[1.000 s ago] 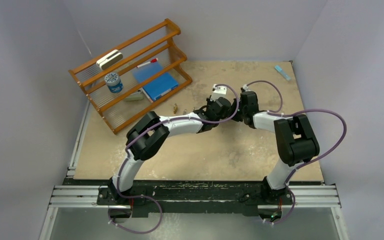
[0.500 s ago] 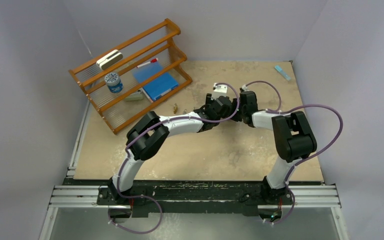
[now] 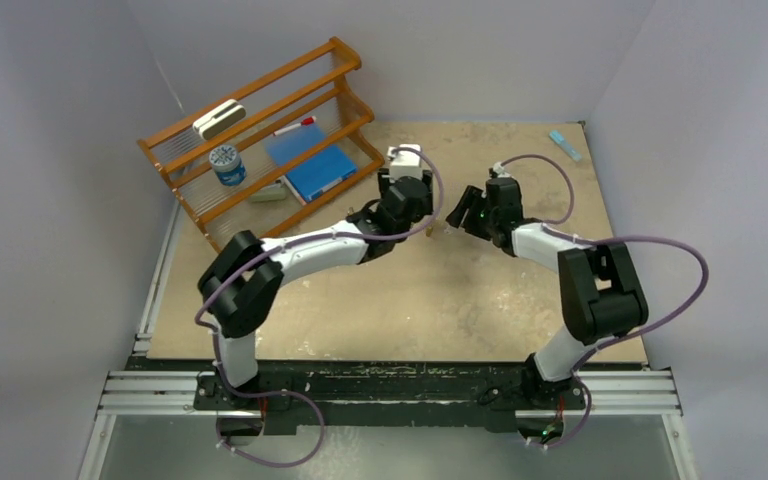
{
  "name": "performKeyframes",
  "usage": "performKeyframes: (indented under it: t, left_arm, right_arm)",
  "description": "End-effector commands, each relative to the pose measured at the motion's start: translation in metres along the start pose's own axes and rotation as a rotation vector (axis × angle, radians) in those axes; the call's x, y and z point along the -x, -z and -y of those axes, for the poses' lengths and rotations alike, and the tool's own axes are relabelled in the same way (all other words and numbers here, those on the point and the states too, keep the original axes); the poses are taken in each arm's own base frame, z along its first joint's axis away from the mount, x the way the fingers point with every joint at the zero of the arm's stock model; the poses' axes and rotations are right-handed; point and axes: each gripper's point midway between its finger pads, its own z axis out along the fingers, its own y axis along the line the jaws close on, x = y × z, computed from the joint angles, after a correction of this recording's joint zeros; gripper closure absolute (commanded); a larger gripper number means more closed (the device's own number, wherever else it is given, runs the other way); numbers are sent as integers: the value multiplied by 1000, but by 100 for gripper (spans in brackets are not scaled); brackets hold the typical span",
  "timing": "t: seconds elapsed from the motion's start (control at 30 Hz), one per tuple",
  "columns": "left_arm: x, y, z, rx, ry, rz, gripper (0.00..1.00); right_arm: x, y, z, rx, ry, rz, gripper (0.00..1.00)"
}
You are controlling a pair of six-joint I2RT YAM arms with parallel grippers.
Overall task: Lock with the key
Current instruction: Place the lock at the center of the board, then reset both arms
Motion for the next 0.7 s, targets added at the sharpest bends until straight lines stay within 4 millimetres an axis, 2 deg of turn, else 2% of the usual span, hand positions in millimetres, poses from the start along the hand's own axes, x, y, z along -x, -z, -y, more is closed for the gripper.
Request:
performKeyframes:
  t: [0.0, 0.17, 0.23, 0.4, 0.47, 0.57, 0.6, 0.63, 0.67]
  left_arm:
    - [64, 14, -34, -25, 93, 133, 40]
    - [80, 39, -75, 8, 90, 198, 40]
    - [86, 50, -92, 36, 88, 221, 39]
    - [98, 78, -138, 144, 147, 262, 25]
    - [102, 84, -154, 159, 191, 268, 24]
    - [101, 89, -166, 158, 216, 254, 24]
    - [103, 92, -170, 163, 216, 257, 24]
    - [103, 96, -174, 170, 213, 263, 24]
    - [104, 100, -179, 181, 210, 272, 24]
  right_arm:
    - [24, 26, 12, -93, -39, 117, 36]
    - [36, 51, 18, -126, -67, 208, 34]
    - [43, 64, 19, -133, -72, 253, 29]
    - [54, 95, 16, -122, -60, 333, 26]
    - [59, 106, 4, -53, -35, 363, 25]
    - [67, 126, -7, 14, -6, 433, 24]
    - [68, 132, -10, 36, 2, 452, 22]
    - [71, 138, -13, 53, 1, 475, 9]
    - [73, 144, -15, 67, 3, 495, 3]
